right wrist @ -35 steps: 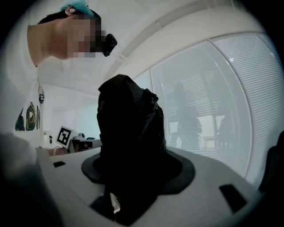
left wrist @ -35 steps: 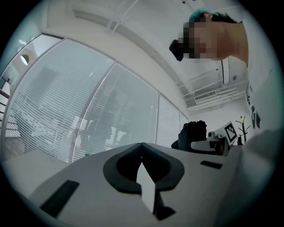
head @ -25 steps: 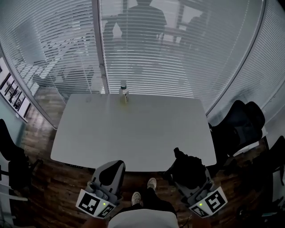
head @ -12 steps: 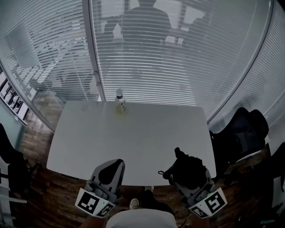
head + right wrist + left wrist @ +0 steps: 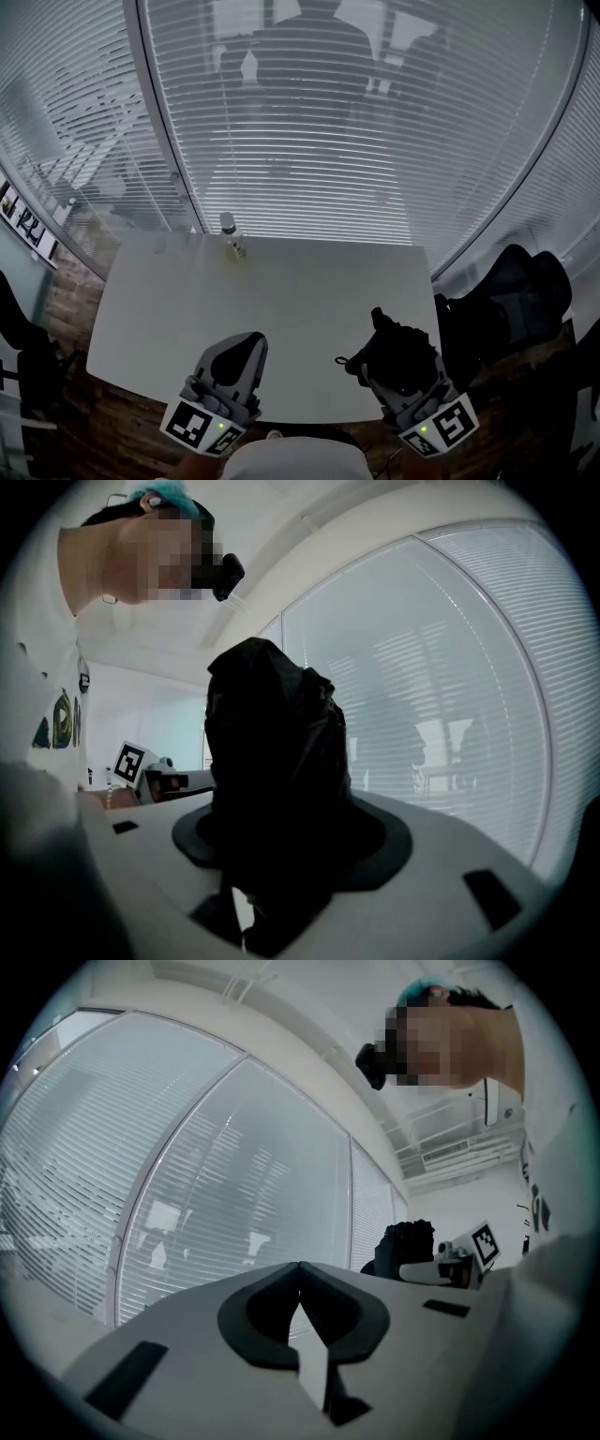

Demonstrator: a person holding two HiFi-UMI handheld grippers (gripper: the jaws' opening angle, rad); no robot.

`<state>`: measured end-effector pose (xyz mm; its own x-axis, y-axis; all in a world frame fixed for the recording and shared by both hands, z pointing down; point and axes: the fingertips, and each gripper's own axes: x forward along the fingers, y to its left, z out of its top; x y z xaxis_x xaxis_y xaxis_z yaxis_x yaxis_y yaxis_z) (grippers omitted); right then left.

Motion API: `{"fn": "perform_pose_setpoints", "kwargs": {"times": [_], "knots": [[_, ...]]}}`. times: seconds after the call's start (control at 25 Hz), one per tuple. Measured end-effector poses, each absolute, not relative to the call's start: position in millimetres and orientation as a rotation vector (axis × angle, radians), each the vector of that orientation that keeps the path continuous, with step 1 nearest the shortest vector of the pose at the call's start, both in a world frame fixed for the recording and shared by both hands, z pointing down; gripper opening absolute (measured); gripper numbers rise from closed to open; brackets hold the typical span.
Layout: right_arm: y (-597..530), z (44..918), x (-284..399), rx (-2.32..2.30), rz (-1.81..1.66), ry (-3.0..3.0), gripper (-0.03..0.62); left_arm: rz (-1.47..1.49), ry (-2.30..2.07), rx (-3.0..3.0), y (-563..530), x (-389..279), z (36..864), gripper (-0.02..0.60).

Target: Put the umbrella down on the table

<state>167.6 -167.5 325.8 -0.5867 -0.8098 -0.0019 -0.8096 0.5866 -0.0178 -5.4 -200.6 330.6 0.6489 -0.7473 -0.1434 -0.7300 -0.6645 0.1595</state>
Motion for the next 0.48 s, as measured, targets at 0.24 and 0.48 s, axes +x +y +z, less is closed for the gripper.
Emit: {"fn": "perform_pose_setpoints", "kwargs": {"times": [0.24, 0.48], "knots": [[-204.0, 327.8, 199.2, -1.411, -0.019, 2.802, 0.256, -0.298, -1.277, 2.766, -234.0, 21.9, 331.5, 0.012], [-229.6, 341.8, 208.1, -1.376, -0.053, 2.824, 0.256, -0.284, -1.308, 2.743, -257.7, 32.1, 343.9, 0.012]]}}
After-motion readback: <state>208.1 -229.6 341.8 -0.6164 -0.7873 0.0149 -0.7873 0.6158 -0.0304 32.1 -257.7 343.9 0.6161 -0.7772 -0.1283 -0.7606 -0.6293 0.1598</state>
